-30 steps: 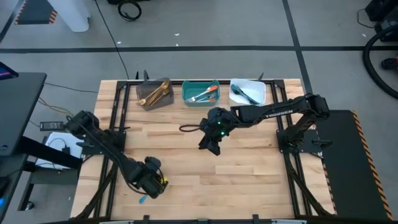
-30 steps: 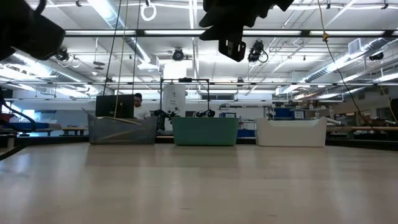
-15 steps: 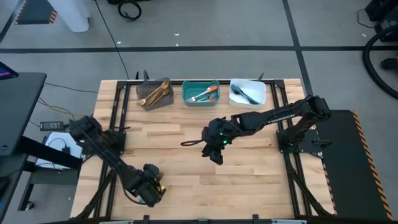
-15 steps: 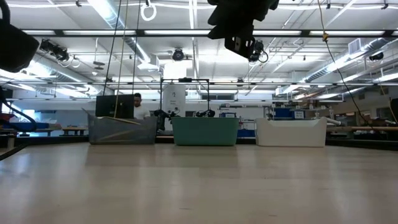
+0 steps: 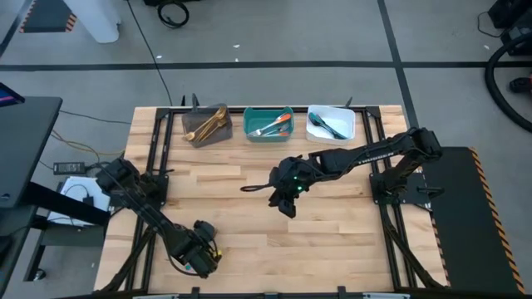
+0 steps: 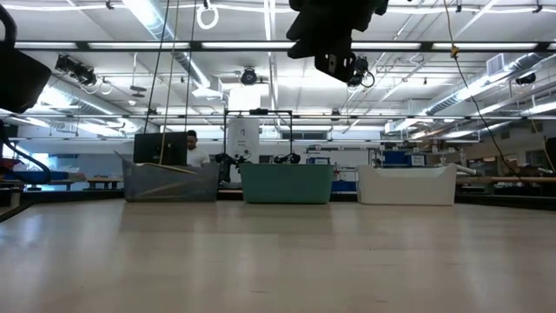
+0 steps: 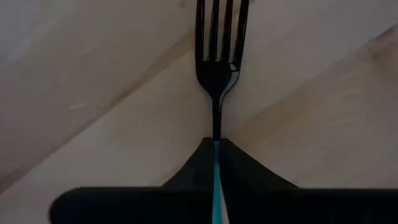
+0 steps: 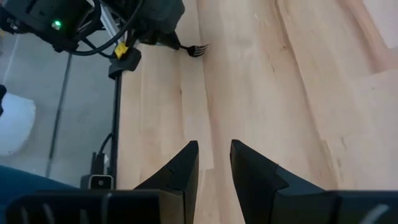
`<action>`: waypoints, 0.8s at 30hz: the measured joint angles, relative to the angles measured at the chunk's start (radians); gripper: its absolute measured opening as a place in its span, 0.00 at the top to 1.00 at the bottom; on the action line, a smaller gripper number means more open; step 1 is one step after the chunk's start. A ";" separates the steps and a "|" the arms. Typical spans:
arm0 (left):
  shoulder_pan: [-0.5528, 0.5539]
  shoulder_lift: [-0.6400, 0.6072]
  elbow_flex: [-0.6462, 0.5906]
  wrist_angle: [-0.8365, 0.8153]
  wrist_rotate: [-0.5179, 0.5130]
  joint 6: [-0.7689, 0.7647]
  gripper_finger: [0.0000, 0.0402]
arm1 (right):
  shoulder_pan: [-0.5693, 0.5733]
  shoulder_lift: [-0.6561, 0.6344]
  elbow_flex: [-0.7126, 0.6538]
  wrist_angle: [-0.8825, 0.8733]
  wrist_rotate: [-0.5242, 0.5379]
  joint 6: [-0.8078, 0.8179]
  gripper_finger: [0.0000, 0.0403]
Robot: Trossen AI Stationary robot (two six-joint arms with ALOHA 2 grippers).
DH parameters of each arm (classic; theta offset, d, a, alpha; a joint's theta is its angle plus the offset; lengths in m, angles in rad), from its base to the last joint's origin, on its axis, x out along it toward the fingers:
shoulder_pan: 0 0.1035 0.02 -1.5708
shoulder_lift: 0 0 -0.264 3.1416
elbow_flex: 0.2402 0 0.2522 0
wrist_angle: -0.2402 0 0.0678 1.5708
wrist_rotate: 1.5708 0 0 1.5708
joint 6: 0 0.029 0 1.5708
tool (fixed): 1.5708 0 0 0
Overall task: Sort silverware by color (type)
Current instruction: Put the blue fork into the white bin
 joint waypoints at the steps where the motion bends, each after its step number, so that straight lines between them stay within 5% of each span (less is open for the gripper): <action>1: 0.000 -0.006 0.000 0.001 0.000 0.002 0.97 | 0.000 0.000 0.000 0.001 0.000 0.008 0.75; 5: 0.000 -0.041 -0.007 0.009 -0.039 0.004 0.97 | 0.000 0.000 0.000 0.002 -0.002 0.060 0.75; 15: 0.053 -0.246 -0.004 0.021 -0.376 0.019 0.97 | 0.007 -0.031 0.000 0.088 -0.038 0.164 0.75; 19: 0.131 -0.295 -0.004 0.092 -0.550 0.136 0.97 | 0.011 -0.032 0.000 0.197 -0.034 0.143 0.75; 24: 0.274 -0.309 -0.003 0.256 -0.622 0.423 0.98 | -0.010 -0.033 0.000 0.251 0.057 0.078 0.75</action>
